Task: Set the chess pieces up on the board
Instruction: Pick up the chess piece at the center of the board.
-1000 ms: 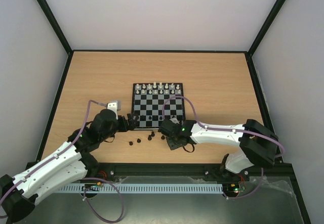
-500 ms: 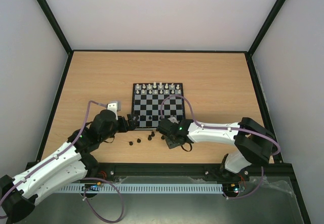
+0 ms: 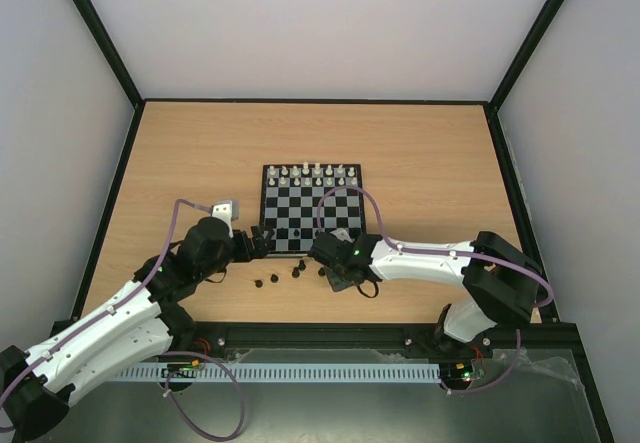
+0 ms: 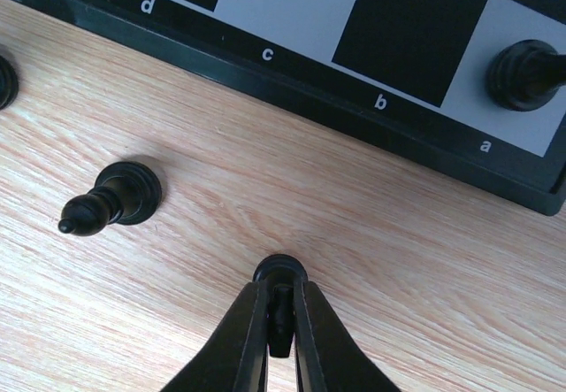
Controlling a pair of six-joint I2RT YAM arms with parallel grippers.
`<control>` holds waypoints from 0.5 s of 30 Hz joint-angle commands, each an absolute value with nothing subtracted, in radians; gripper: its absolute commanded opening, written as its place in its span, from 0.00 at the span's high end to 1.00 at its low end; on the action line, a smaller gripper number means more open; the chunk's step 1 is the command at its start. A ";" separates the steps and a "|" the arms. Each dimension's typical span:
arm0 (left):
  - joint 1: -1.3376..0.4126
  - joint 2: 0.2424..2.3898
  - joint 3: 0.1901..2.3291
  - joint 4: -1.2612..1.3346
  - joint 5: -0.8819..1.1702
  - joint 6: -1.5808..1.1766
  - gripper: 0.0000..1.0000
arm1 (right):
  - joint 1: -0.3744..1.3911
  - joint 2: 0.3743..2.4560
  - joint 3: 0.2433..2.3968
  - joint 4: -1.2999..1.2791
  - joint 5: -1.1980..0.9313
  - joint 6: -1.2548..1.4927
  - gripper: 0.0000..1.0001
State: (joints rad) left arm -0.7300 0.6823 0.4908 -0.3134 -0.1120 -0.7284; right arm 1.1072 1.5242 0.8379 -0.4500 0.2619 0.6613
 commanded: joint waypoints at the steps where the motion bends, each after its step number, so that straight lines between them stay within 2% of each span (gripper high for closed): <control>1: -0.726 0.691 0.488 -0.305 -0.106 -0.721 0.01 | 1.096 1.509 0.842 -0.492 0.290 0.663 0.93; 6: -0.726 0.707 0.486 -0.292 -0.101 -0.723 0.01 | 1.089 1.488 0.830 -0.499 0.291 0.665 0.98; 15: -0.726 0.715 0.485 -0.286 -0.099 -0.719 0.01 | 1.058 1.424 0.883 -0.570 0.317 0.642 0.99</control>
